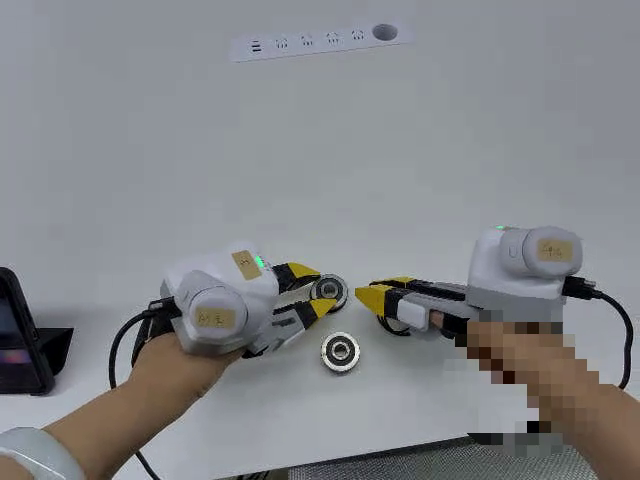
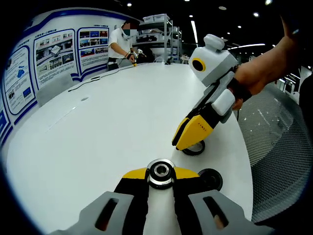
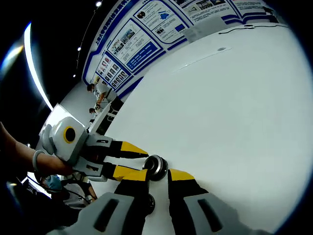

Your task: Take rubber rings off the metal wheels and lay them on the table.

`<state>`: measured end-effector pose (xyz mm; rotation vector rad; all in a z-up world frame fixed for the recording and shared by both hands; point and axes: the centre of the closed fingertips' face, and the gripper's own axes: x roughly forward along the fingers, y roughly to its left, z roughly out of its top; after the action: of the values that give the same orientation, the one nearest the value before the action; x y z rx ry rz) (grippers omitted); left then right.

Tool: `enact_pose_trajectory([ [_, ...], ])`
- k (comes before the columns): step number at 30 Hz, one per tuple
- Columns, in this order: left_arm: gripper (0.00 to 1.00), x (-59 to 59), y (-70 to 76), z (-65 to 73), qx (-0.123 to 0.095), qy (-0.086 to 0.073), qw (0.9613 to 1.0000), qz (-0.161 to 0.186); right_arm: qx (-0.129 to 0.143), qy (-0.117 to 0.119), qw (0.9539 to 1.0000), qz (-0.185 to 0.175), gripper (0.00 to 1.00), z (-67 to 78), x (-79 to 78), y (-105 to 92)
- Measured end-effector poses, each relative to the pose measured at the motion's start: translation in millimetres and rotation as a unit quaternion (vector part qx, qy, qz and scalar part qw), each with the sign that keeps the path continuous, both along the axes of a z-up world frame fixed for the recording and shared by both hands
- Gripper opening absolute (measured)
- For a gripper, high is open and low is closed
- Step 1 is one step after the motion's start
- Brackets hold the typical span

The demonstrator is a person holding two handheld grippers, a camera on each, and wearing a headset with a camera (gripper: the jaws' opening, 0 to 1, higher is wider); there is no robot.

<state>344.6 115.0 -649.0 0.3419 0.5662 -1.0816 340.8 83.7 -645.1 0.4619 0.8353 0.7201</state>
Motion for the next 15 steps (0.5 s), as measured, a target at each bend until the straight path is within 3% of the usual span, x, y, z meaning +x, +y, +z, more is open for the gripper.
enact_pose_trajectory([
  [9,0.16,1.2,-3.5,-3.1,0.006,0.003,1.0000,-0.005,0.013,0.010,0.9999,-0.002,0.17,-4.0,4.2,5.4],
  [15,0.14,-0.2,-4.4,-3.6,0.011,-0.003,0.9998,-0.016,0.022,0.018,0.9996,-0.003,0.18,-7.4,7.5,9.1],
])
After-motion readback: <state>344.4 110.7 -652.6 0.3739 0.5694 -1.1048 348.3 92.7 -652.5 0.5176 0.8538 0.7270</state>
